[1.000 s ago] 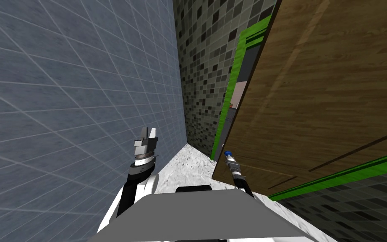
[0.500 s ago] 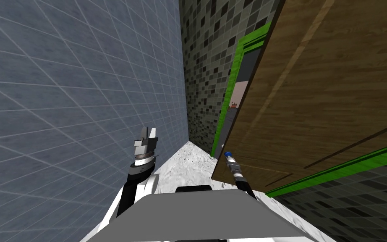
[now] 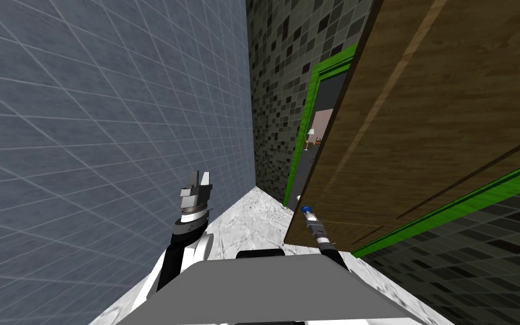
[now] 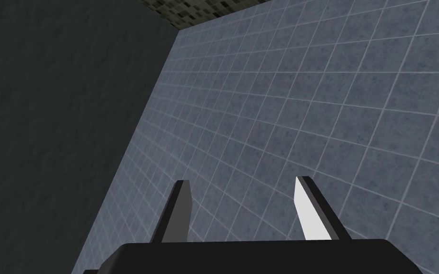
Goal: Pull the door open
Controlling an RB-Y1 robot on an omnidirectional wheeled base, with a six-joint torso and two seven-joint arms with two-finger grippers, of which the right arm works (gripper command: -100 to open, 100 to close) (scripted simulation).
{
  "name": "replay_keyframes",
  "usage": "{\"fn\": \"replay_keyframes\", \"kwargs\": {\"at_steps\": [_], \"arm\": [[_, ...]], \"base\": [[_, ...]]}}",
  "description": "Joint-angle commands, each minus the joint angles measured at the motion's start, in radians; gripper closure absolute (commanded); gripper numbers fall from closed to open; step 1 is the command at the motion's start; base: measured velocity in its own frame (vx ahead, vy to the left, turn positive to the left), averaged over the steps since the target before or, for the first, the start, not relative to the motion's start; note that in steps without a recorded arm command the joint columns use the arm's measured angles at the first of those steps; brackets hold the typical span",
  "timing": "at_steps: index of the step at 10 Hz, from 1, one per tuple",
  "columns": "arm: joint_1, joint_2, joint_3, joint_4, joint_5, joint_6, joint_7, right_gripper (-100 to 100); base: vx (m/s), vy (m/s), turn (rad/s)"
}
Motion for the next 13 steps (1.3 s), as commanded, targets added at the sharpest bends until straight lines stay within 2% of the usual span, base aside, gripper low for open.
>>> {"fn": "replay_keyframes", "kwargs": {"at_steps": [1, 2, 3, 12, 13], "arm": [[0.006, -0.014, 0.018, 0.004, 0.01, -0.025, -0.024, 100], [0.003, -0.007, 0.011, 0.004, 0.006, -0.013, -0.013, 100], [0.013, -0.018, 0.025, 0.011, 0.014, -0.033, -0.03, 100], [0.055, -0.084, 0.087, 0.038, 0.053, -0.144, -0.115, 100], [0.059, -0.082, 0.081, 0.025, 0.049, -0.128, -0.106, 100]], "base": [[-0.222, -0.054, 0.088], [-0.101, -0.022, 0.022], [-0.146, -0.028, 0.117], [-0.209, -0.05, 0.122], [-0.088, -0.032, 0.018]]}}
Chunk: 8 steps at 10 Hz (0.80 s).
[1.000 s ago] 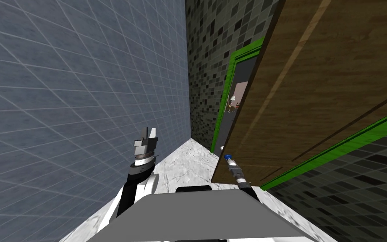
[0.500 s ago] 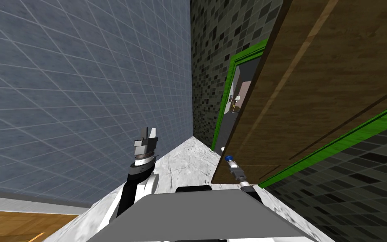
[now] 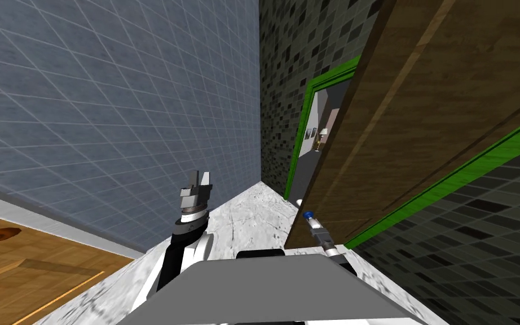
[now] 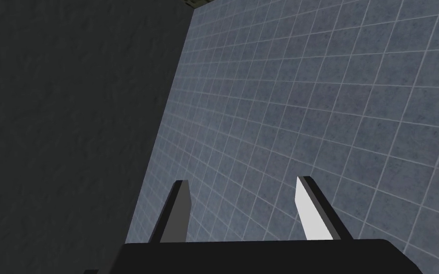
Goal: Pull the door open
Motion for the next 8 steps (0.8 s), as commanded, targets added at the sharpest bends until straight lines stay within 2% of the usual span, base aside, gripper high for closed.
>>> {"fn": "replay_keyframes", "kwargs": {"at_steps": [1, 8], "arm": [[0.0, -0.004, 0.004, 0.008, 0.003, -0.011, -0.007, 100], [-0.003, -0.025, 0.028, 0.05, 0.019, -0.071, -0.043, 100]], "base": [[-0.14, -0.024, 0.132], [-0.203, -0.067, 0.153]]}}
